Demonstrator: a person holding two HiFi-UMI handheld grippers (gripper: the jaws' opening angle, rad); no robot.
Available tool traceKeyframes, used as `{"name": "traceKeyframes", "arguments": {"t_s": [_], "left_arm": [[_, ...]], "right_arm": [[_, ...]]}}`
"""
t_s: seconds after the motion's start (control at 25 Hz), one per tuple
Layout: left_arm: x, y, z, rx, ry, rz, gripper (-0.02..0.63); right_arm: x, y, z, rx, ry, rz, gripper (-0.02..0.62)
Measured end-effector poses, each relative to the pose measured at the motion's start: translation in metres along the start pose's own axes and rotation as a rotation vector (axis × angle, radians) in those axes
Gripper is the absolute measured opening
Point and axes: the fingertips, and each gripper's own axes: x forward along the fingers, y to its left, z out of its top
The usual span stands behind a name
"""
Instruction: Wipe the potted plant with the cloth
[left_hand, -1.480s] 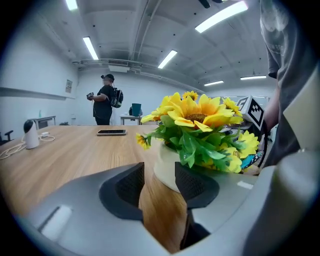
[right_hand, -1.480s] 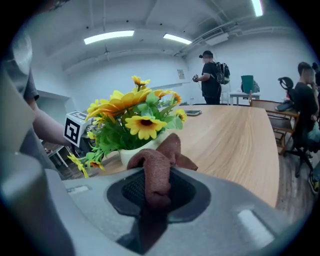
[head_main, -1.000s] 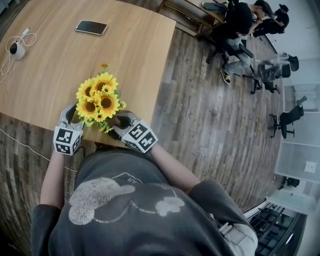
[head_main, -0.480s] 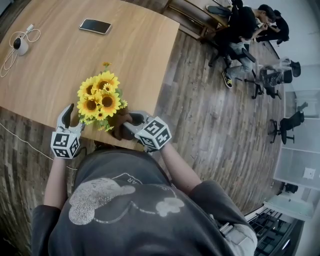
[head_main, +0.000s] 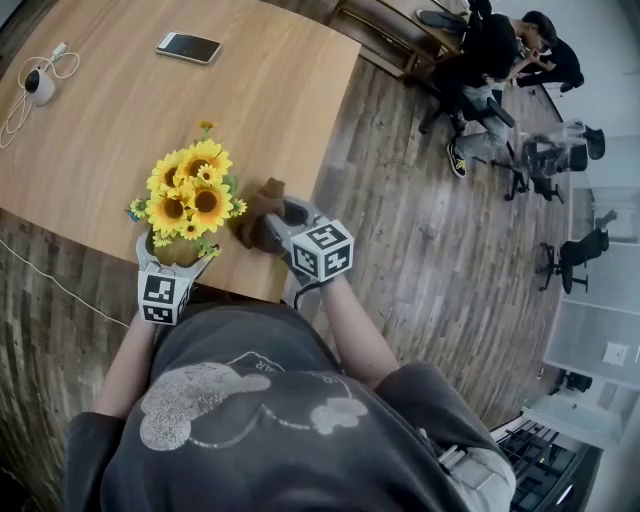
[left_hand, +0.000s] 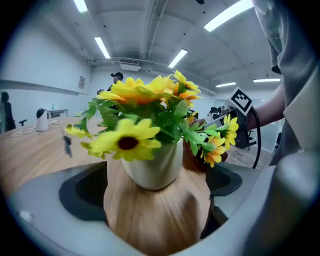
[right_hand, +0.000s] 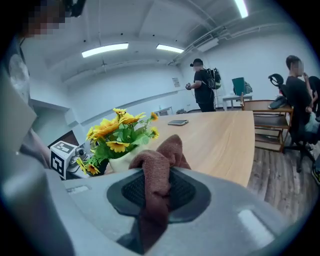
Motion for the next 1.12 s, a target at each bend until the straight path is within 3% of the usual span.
{"name": "traceKeyframes", "arguments": {"t_s": [0.24,0.4,0.52,0.68,0.84,1.12], "left_arm": [[0.025,0.0,0.02,-0.069,-0.041,0.151,0.63],[0.041,0.007,0.025,-0.047,-0.02,0.215,0.626],[0.044,0.014,0.027,-0.03,-0.024,0.26,0.554],[0.043,0.013,0.027,-0.024,-0.025,0.249,0.549],[0.041,0.014,0.025,-0.009,-0.021,0.213,0.546],[0.027,0.016,0.018,0.031,-0.009,0.097,0.546]], "right_arm": [[0.01,0.008,-0.002,-0.043,0.027,0.036,0.071],[0.008,0.006,-0.001,-0.052,0.038,0.049,0.071],[0.006,0.005,-0.004,-0.053,0.041,0.057,0.071],[0.005,0.005,-0.006,-0.056,0.053,0.081,0.071],[0.015,0.005,0.004,-0.122,0.075,0.13,0.071],[0.069,-0.01,0.037,-0.151,0.088,0.161,0.071]]}}
